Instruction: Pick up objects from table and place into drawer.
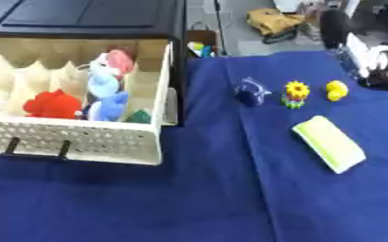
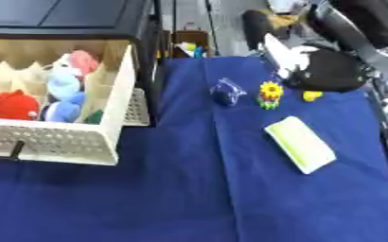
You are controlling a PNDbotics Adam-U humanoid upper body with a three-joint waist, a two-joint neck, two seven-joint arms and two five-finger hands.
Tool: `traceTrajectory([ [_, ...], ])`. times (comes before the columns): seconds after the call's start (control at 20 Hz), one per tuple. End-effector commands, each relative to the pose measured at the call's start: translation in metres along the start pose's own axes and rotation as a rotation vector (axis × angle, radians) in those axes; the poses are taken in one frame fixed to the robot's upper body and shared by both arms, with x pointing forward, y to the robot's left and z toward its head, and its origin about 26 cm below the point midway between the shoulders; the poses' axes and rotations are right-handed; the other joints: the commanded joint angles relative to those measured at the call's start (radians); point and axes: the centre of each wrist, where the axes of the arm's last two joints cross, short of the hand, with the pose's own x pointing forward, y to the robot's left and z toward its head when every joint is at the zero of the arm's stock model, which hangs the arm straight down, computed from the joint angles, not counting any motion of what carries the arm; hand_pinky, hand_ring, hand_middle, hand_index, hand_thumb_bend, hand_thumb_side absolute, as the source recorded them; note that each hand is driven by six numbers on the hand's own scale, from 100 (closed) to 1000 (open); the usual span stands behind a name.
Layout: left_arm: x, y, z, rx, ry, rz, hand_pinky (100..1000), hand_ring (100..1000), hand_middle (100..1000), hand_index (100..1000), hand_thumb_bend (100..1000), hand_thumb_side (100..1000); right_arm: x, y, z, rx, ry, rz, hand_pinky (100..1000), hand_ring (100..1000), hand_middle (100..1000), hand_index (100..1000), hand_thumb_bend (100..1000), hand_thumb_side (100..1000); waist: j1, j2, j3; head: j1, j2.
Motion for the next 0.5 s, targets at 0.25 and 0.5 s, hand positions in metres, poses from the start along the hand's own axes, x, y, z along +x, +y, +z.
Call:
traceTrajectory([
  [0.25,0.004,0.002,-0.007,-0.029,-0.021,0.001,645,672,797,869,283,1000,-0.020,-0.004,0.008,0.160,0.060,0.126,873,887,872,898,100,1000,0.002,-0.022,0.000,-0.002,-0.006],
  [0.5,0.004,0.002,-0.007,-0.028,-0.023,0.005,645,672,797,869,283,1000,-0.021,0.000,0.012,0.290,0.195,0.177,863,891,878,895,100,1000,0.004,-0.023,0.001,-0.004,-0.011],
])
